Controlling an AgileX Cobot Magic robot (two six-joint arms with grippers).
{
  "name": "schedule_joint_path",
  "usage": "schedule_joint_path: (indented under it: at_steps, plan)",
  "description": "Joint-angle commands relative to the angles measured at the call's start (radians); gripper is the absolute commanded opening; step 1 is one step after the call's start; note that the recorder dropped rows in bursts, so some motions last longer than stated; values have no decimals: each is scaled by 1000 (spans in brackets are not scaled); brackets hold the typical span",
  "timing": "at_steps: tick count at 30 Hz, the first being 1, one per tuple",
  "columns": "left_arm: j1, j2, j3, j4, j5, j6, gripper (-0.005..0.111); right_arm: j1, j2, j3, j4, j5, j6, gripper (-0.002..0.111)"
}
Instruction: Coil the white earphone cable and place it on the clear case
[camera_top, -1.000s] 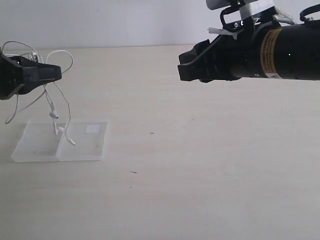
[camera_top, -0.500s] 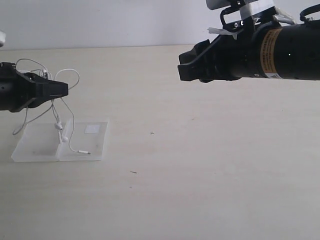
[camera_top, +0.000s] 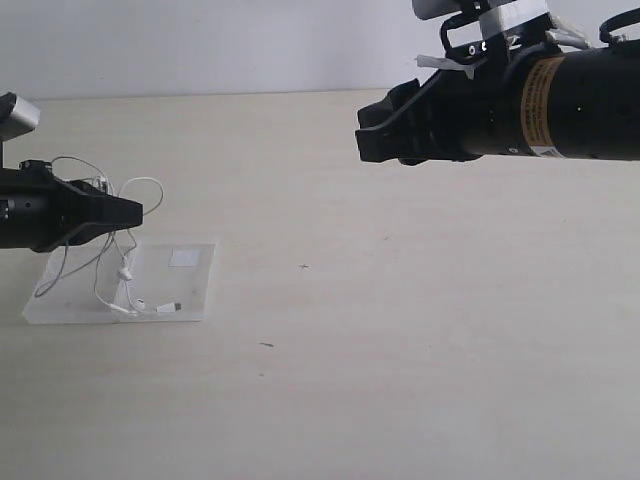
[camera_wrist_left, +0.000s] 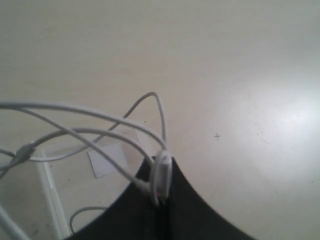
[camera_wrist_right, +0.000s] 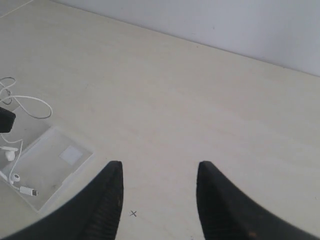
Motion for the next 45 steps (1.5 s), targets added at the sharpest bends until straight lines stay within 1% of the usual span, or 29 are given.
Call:
schedule_joint_path:
  at_steps: [1, 11, 22, 32, 40, 45]
  plan:
    - [1, 6, 3, -11, -11, 14, 0, 0, -8, 4, -10, -4, -4, 46]
    - [1, 6, 6, -11, -11, 17, 0, 0, -8, 4, -19, -4, -4, 46]
    - [1, 6, 15, -11, -11, -33, 0, 0, -8, 4, -19, -4, -9, 46]
    - [-1, 10, 46, -11, -14, -45, 0, 0, -8, 4, -19, -4, -31, 46]
    - [-1, 108, 48, -11, -14, -47, 0, 0, -8, 4, -19, -2, -31, 46]
    - [-1, 153, 28, -11, -3, -45, 0, 0, -8, 4, -19, -2, -38, 46]
